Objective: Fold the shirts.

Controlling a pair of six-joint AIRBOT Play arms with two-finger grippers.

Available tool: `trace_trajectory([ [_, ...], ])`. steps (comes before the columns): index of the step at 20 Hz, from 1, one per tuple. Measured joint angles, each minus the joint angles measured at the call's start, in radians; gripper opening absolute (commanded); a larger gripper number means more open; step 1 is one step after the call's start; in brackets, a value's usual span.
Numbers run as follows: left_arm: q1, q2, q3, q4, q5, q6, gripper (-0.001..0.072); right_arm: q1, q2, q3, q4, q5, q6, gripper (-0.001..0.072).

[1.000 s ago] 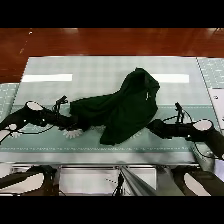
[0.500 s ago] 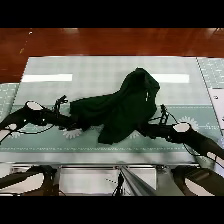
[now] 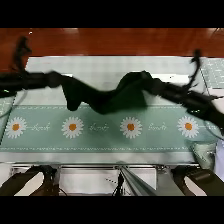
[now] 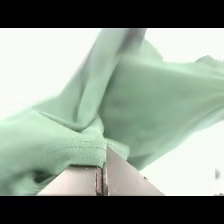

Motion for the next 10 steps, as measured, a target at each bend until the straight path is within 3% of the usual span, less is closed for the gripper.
trace_trajectory([
  [6, 0.096, 0.202, 0.365, -0.053, 0.057, 0.009, 0.0017, -0.193, 0.141, 0.331, -0.085, -0.006, 0.077, 0.0034],
  [10, 0.164, 0.307, 0.488, 0.009, 0.13, -0.006, 0.0017, -0.288, 0.169, 0.52, -0.211, 0.026, 0.158, 0.0035],
])
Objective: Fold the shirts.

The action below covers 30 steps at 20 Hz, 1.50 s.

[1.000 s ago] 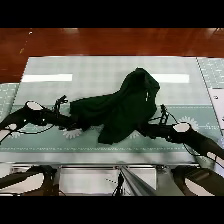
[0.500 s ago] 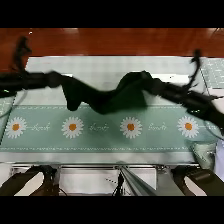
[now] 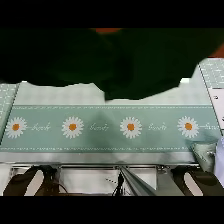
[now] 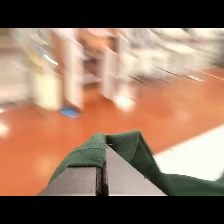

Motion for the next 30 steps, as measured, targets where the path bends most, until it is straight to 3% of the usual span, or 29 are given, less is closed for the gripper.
trace_trajectory([
  [3, 0.048, 0.056, 0.031, 0.154, -0.018, -0.108, 0.0017, -0.039, 0.006, 0.123, -0.217, 0.086, 0.144, 0.0034],
  [8, 0.078, 0.087, 0.046, 0.304, -0.253, -0.308, 0.0017, -0.06, 0.009, 0.262, -0.489, 0.268, 0.289, 0.0035],
  [15, 0.084, 0.124, 0.049, 0.362, -0.391, -0.388, 0.0017, -0.064, 0.011, 0.317, -0.802, 0.445, 0.385, 0.0034],
  [21, 0.084, 0.168, 0.049, 0.381, -0.492, -0.431, 0.0017, -0.063, 0.055, 0.323, -0.787, 0.543, 0.365, 0.0034],
  [24, 0.084, 0.184, 0.011, 0.383, -0.572, -0.46, 0.0017, -0.063, 0.047, 0.324, -0.773, 0.657, 0.364, 0.0034],
  [30, 0.084, 0.212, -0.39, 0.385, -0.628, -0.49, 0.0018, -0.063, -0.169, 0.323, -0.783, 0.893, 0.312, 0.0034],
])
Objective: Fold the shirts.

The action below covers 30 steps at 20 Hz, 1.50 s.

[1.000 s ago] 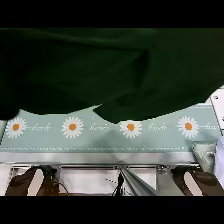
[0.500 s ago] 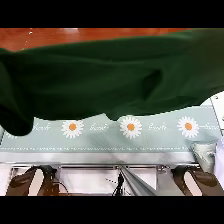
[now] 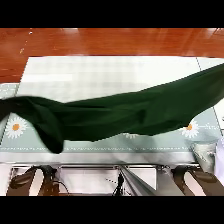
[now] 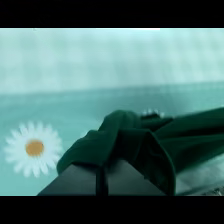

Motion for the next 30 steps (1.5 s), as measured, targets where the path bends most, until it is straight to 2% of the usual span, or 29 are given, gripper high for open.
trace_trajectory([
  [3, 0.0, 0.002, -0.276, 0.0, 0.096, 0.007, 0.0017, 0.002, -0.172, 0.0, 0.01, 0.01, -0.017, 0.0034],
  [5, 0.0, -0.014, -0.439, 0.0, 0.208, 0.024, 0.0018, 0.019, -0.298, 0.0, 0.017, -0.012, -0.022, 0.0034],
  [10, 0.0, -0.116, -0.659, -0.005, 0.438, 0.041, 0.002, 0.119, -0.545, -0.001, 0.02, -0.082, -0.048, 0.0034],
  [11, 0.0, -0.139, -0.676, -0.008, 0.472, 0.043, 0.0075, 0.136, -0.578, -0.001, 0.021, -0.103, -0.051, 0.0034],
  [12, 0.0, -0.159, -0.685, -0.008, 0.495, 0.052, 0.0241, 0.146, -0.6, -0.001, 0.025, -0.123, -0.054, 0.0034],
  [13, 0.003, -0.177, -0.687, -0.01, 0.517, 0.066, 0.0442, 0.153, -0.619, -0.001, 0.024, -0.144, -0.055, 0.0034],
  [14, 0.009, -0.19, -0.68, -0.01, 0.53, 0.078, 0.0546, 0.158, -0.631, -0.001, 0.024, -0.156, -0.056, 0.0034],
  [15, 0.02, -0.2, -0.664, -0.011, 0.542, 0.089, 0.0548, 0.163, -0.639, 0.0, 0.023, -0.165, -0.058, 0.0034],
  [19, 0.087, -0.216, -0.553, -0.011, 0.467, 0.102, 0.0555, 0.169, -0.655, -0.001, -0.002, -0.166, -0.071, 0.0034],
  [20, 0.093, -0.214, -0.536, -0.011, 0.438, 0.093, 0.0601, 0.169, -0.657, 0.0, -0.006, -0.165, -0.073, 0.0034],
  [21, 0.094, -0.212, -0.528, -0.011, 0.409, 0.084, 0.0708, 0.169, -0.658, 0.0, -0.01, -0.166, -0.074, 0.0034],
  [22, 0.09, -0.209, -0.526, -0.011, 0.377, 0.072, 0.072, 0.17, -0.659, 0.0, -0.014, -0.166, -0.076, 0.0034],
  [26, 0.059, -0.201, -0.581, -0.011, 0.274, 0.05, 0.072, 0.171, -0.661, -0.001, -0.018, -0.167, -0.077, 0.0034],
  [30, 0.043, -0.183, -0.702, -0.011, 0.239, 0.042, 0.072, 0.171, -0.661, -0.001, -0.021, -0.172, -0.08, 0.0034],
])
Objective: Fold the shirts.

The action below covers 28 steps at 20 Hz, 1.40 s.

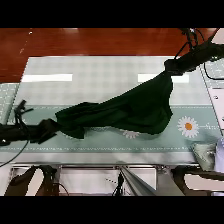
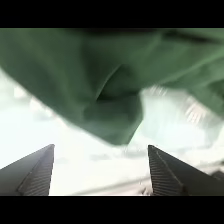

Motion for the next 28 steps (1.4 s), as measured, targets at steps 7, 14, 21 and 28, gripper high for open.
trace_trajectory([
  [7, -0.006, 0.005, -0.11, -0.082, 0.117, -0.006, 0.072, 0.0, 0.0, 0.0, 0.0, -0.007, -0.001, 0.0034],
  [14, -0.006, -0.073, -0.163, -0.136, 0.242, 0.002, 0.0495, 0.0, 0.0, 0.0, 0.0, -0.009, -0.002, 0.0034],
  [21, -0.006, -0.141, -0.17, -0.292, 0.351, 0.075, 0.0018, 0.0, 0.0, 0.0, 0.0, -0.009, -0.002, 0.0035],
  [28, -0.006, -0.087, 0.041, -0.515, 0.173, 0.187, 0.0018, 0.0, 0.007, 0.0, 0.008, -0.005, 0.0, 0.0034],
])
